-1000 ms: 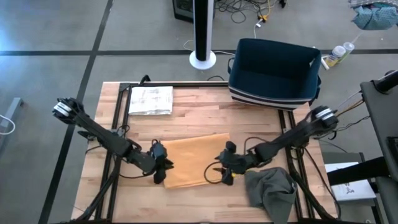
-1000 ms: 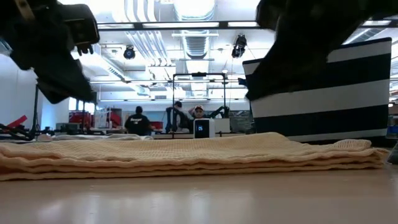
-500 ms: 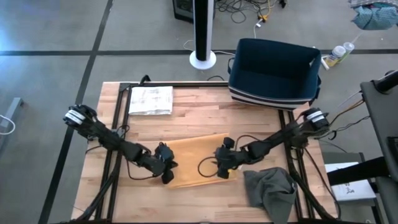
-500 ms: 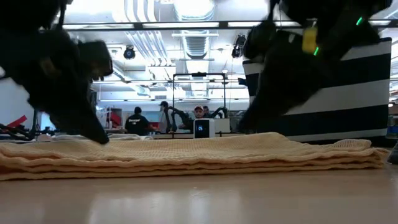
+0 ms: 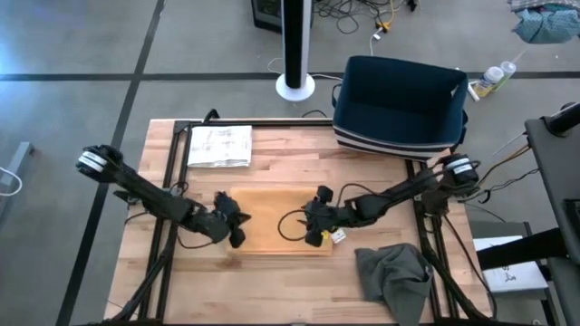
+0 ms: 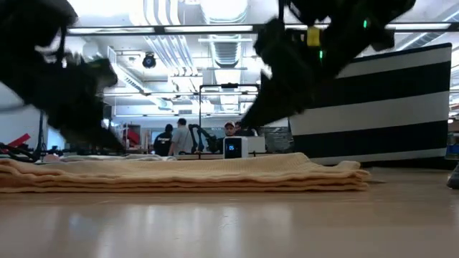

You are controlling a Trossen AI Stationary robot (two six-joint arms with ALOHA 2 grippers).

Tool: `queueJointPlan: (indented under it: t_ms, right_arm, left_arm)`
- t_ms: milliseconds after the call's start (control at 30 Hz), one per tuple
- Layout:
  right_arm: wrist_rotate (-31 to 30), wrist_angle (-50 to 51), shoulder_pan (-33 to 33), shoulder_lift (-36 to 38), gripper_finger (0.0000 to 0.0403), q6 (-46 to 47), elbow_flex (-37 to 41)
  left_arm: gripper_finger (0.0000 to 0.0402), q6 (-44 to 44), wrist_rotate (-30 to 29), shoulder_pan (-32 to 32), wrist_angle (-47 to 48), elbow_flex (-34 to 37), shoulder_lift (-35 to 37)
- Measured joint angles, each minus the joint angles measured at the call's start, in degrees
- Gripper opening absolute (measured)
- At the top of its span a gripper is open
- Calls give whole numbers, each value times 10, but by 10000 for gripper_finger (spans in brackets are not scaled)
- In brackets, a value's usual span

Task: Fold towel
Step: Fold the yellow towel

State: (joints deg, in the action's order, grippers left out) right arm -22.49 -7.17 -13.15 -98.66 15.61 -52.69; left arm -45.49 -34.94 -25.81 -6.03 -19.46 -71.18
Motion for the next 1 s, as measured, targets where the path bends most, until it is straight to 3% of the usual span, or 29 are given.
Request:
queueJointPlan:
  t_ms: [167,333,533,767,1000]
  right_arm:
    - [-1,-1,-14,7,201,12,-7]
    - [2,-17,-23,-30,201,36,-6]
    - [-2,-20,-20,-35,201,58,-14]
    - [-1,-27,-21,-82,200,97,-13]
    - [-4,-28,-8,-128,199,132,-14]
  left_arm:
    - [9,17,-13,0,-9,29,89]
    - [13,15,-20,0,-65,59,105]
    - [3,46,-15,8,-136,64,83]
    - [0,40,19,66,-140,69,43]
    - [0,-26,57,117,-141,89,-45]
